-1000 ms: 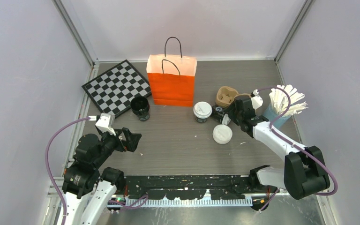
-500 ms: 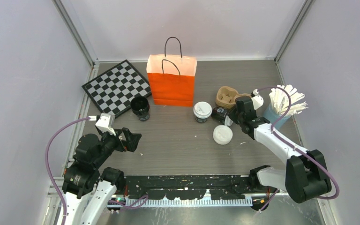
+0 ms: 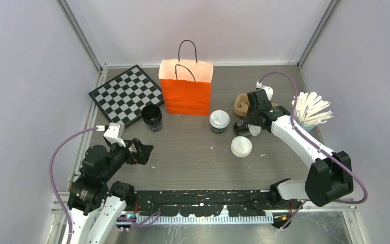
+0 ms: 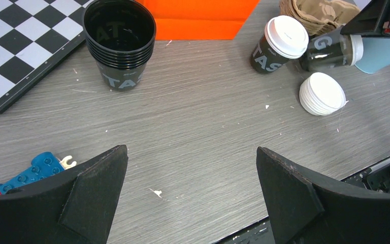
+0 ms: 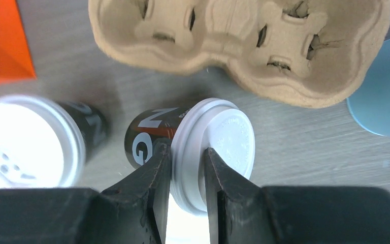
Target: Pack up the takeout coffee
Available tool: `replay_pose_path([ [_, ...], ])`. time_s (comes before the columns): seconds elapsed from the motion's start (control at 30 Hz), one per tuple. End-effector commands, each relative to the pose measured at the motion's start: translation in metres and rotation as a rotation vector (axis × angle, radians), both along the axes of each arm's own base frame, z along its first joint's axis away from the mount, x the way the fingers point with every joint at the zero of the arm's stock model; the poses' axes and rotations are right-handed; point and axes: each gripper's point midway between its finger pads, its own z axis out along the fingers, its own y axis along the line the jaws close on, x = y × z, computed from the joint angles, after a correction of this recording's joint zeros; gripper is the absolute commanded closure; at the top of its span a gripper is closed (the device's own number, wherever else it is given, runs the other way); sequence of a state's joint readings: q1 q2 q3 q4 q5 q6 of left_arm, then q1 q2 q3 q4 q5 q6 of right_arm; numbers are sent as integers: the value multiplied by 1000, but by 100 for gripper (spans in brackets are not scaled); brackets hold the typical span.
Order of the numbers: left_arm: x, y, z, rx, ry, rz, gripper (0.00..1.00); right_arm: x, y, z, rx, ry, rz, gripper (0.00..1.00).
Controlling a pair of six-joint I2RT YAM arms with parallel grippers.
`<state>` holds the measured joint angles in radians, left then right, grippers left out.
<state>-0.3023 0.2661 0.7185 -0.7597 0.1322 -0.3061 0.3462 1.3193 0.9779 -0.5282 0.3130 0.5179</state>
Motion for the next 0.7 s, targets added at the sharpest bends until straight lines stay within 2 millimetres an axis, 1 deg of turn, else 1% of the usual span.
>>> replay_pose_path([
  [0.0,6,-2,6,-3,-28,-6,0,-20,-8,5,-239,115,170,72],
  [0.1,5,-1,6,-3,-31,-3,0,-26,-13,7,-394,174,200,71],
  [0.2,5,-1,7,-3,-34,0,0,-31,-19,16,-524,198,187,71],
  [0.33,5,-1,7,-3,-34,-1,0,-36,-29,30,-648,217,142,70],
  [0.47,5,-1,7,-3,-33,0,0,-48,-47,37,-745,275,90,70],
  [0.57,5,-1,8,-5,-39,-1,0,-57,-53,35,-759,311,65,70],
  [0.67,5,-1,8,-5,-39,-2,0,-61,-54,25,-770,343,59,70],
])
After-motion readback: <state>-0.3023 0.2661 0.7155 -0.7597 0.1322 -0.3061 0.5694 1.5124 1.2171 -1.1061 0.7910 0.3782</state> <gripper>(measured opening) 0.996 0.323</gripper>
